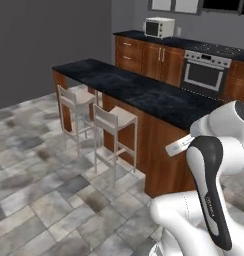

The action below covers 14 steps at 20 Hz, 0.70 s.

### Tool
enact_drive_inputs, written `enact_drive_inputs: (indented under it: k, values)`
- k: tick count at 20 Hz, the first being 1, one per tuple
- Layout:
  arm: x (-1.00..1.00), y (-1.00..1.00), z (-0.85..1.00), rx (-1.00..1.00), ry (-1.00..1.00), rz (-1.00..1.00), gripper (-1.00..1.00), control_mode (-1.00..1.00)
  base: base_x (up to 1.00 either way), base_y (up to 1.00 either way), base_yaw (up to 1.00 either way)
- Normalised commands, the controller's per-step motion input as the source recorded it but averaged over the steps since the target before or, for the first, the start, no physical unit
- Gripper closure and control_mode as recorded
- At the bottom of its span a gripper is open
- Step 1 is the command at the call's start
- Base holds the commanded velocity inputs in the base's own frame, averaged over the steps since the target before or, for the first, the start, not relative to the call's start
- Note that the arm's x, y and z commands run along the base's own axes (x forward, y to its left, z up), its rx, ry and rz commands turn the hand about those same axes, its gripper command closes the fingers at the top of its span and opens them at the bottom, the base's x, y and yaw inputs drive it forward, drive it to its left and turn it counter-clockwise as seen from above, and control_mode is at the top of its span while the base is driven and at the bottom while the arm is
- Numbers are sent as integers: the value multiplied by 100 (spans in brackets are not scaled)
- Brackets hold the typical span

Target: Take a sugar cube from the saucer and place it inside the coffee. Then, grab milk from the fridge and place it next to the coffee on the counter to sweeten the coffee.

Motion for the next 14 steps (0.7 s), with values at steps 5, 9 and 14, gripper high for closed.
enact_drive_inputs:
  k: [5,9,14]
  values:
    - [0,0,0,0,0,0,-100,100,38,-6,-61]
    - [0,0,0,0,0,0,-100,100,15,-20,-62]
    - [0,0,0,0,0,0,-100,100,21,-12,-61]
